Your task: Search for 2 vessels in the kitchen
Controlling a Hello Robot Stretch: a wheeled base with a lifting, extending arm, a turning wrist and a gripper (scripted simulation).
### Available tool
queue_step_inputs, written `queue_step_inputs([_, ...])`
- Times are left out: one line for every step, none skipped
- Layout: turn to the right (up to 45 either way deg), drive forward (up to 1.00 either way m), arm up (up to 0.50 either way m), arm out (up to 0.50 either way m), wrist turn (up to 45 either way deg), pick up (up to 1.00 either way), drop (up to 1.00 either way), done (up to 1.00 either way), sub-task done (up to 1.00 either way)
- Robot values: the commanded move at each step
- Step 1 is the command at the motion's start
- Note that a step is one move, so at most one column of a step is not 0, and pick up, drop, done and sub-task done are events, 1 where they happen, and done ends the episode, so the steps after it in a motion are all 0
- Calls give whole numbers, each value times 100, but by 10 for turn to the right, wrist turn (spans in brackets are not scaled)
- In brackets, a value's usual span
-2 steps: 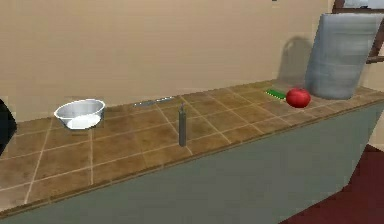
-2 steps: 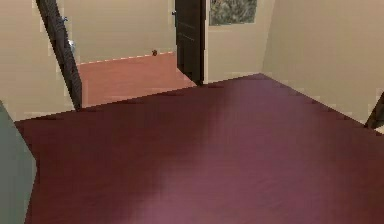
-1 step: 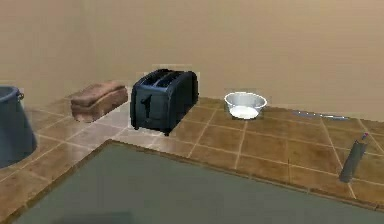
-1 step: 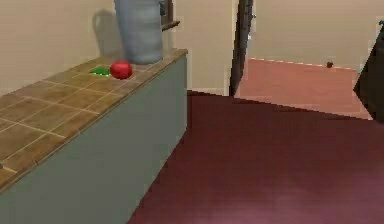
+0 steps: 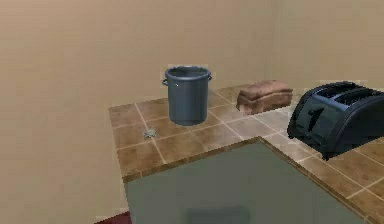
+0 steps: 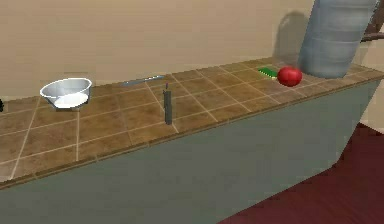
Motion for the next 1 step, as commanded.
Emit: queue_step_inputs([0,0,0,0,0,0,0,100,0])
